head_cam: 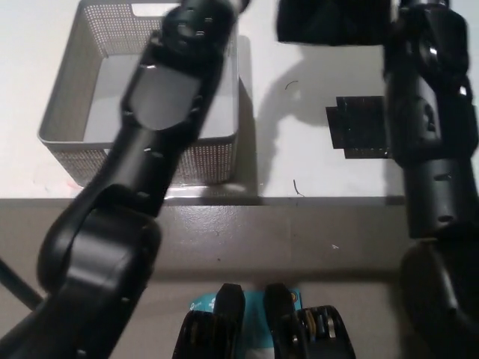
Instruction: Use both hands to pick up a lunch bag on the right hand side and place it into a container on the left hand side
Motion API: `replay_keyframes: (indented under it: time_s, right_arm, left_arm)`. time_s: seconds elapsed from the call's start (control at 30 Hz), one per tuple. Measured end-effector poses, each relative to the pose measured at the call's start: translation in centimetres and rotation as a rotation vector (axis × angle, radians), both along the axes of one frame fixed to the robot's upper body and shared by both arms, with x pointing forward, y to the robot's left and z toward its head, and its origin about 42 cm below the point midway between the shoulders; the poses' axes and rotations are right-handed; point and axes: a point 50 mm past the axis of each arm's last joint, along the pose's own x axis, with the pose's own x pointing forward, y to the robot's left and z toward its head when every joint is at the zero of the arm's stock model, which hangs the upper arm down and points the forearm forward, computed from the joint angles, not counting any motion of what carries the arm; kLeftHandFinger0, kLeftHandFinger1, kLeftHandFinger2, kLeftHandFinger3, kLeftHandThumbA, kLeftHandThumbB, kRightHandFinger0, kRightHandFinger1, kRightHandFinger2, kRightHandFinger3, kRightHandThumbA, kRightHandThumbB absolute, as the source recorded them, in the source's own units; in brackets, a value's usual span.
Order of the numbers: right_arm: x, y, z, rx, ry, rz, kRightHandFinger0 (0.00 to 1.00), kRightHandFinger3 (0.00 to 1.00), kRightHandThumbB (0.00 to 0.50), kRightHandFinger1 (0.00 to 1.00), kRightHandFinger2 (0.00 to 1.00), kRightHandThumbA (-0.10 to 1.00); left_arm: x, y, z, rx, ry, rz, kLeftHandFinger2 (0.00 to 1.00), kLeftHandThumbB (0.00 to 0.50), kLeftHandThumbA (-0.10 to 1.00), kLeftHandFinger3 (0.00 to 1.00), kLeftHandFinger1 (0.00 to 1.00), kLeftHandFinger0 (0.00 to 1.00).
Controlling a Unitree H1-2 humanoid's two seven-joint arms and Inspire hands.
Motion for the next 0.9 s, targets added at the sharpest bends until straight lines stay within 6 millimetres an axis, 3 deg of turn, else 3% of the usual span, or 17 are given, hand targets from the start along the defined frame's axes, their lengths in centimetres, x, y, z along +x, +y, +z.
replay_keyframes:
  time_s: [0.07, 0.13, 0.3, 0.37, 0.47, 0.53, 0.67, 0.77, 0.83, 0.9]
  right_arm:
    - [0.2, 1.3, -0.1, -0.013, 0.013, 0.024, 1.0, 1.0, 0.027, 1.0, 1.0, 1.0]
    - [0.4, 2.9, -0.4, -0.031, 0.036, 0.052, 1.0, 1.0, 0.016, 1.0, 1.0, 1.0]
    - [1.1, 7.9, -0.9, -0.089, 0.105, 0.137, 1.0, 1.0, 0.058, 1.0, 1.0, 1.0]
    - [1.2, 9.7, -1.0, -0.12, 0.126, 0.168, 1.0, 1.0, 0.042, 1.0, 1.0, 1.0]
    - [1.2, 11.9, -1.1, -0.169, 0.15, 0.213, 1.0, 1.0, 0.068, 1.0, 1.0, 1.0]
    - [1.2, 13.3, -1.1, -0.2, 0.166, 0.24, 1.0, 1.0, 0.049, 1.0, 1.0, 1.0]
    - [1.0, 15.6, -1.2, -0.251, 0.187, 0.284, 1.0, 1.0, 0.073, 1.0, 1.0, 1.0]
    - [0.9, 16.4, -0.8, -0.274, 0.187, 0.304, 1.0, 1.0, 0.005, 1.0, 1.0, 1.0]
    - [0.9, 16.8, -0.4, -0.291, 0.178, 0.321, 1.0, 1.0, 0.022, 1.0, 1.0, 1.0]
    - [0.9, 17.1, -0.1, -0.303, 0.169, 0.333, 1.0, 1.0, 0.041, 1.0, 1.0, 1.0]
  left_arm:
    - [-0.2, 1.6, -0.4, -0.004, -0.003, 0.026, 1.0, 0.25, 1.0, 1.0, 1.0, 1.0]
    - [-0.5, 3.6, -0.8, -0.004, -0.004, 0.057, 1.0, 0.288, 1.0, 1.0, 1.0, 1.0]
    - [-1.6, 8.6, -0.7, -0.027, -0.014, 0.145, 1.0, 0.312, 1.0, 1.0, 1.0, 1.0]
    - [-2.1, 10.4, -0.6, -0.038, -0.017, 0.178, 1.0, 0.324, 1.0, 1.0, 1.0, 1.0]
    - [-2.7, 12.5, -0.7, -0.063, -0.015, 0.218, 1.0, 0.285, 1.0, 1.0, 1.0, 1.0]
    - [-3.0, 13.6, -0.6, -0.085, -0.016, 0.237, 1.0, 0.275, 1.0, 1.0, 1.0, 1.0]
    - [-3.4, 15.1, 0.0, -0.121, -0.025, 0.271, 1.0, 0.276, 1.0, 1.0, 1.0, 1.0]
    - [-3.6, 15.7, 0.4, -0.137, -0.036, 0.282, 1.0, 0.263, 1.0, 1.0, 1.0, 1.0]
    - [-3.8, 16.1, 0.7, -0.145, -0.044, 0.289, 1.0, 0.249, 1.0, 1.0, 1.0, 1.0]
    - [-3.9, 16.3, 0.8, -0.155, -0.046, 0.293, 1.0, 0.273, 1.0, 1.0, 1.0, 1.0]
